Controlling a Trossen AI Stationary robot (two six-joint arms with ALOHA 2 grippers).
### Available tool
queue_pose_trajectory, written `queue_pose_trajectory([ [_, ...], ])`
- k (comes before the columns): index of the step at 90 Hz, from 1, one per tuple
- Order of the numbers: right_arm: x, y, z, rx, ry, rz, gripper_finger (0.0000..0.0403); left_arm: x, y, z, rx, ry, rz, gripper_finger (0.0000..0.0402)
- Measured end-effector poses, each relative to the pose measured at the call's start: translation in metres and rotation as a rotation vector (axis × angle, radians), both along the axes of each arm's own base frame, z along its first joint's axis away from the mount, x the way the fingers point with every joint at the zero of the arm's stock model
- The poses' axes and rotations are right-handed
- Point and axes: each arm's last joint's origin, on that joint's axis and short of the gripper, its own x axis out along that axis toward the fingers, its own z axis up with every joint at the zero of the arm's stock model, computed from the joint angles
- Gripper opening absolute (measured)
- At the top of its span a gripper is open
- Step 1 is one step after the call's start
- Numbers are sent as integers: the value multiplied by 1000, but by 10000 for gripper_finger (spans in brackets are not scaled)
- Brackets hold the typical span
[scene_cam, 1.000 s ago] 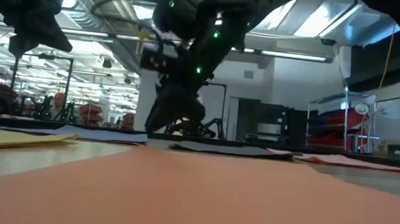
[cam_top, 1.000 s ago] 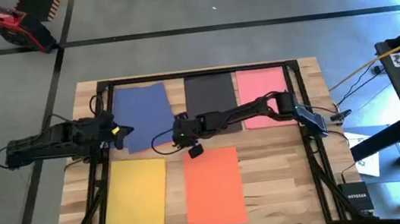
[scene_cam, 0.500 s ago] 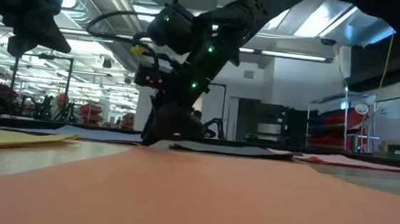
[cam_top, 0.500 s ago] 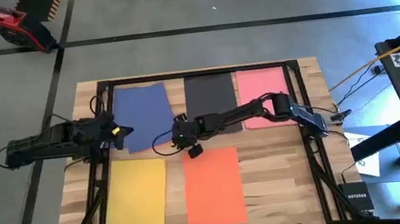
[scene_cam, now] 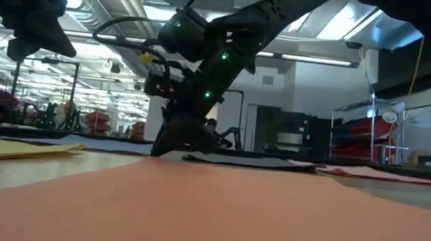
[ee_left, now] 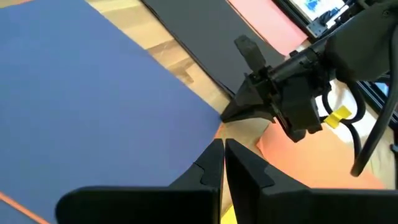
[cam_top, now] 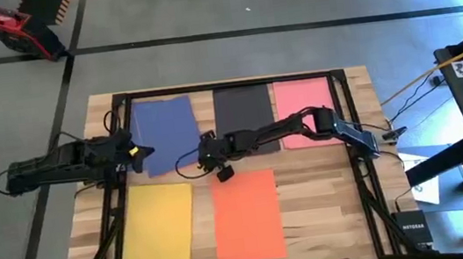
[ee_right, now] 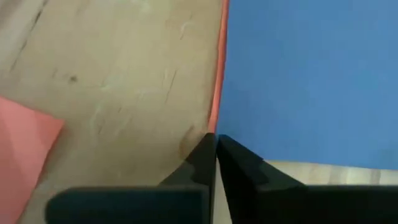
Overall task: Organize paper
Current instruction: Move the blue paper to the bottom right of the table
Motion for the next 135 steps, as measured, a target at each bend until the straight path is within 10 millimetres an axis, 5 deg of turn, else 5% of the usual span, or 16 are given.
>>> queue_pose_trajectory([
  [48,11,1,44,71,46,-8,0,0,0,0,-4,-2,3,0],
  [75,5,0,41,65,106,-60,1,0,0,0,-1,-1,1,0],
  [107,-4,31,37,112,202,-61,2,0,0,0,21,8,-14,0],
  [135,11,19,42,44,34,-105,83,0,0,0,28,11,-19,0],
])
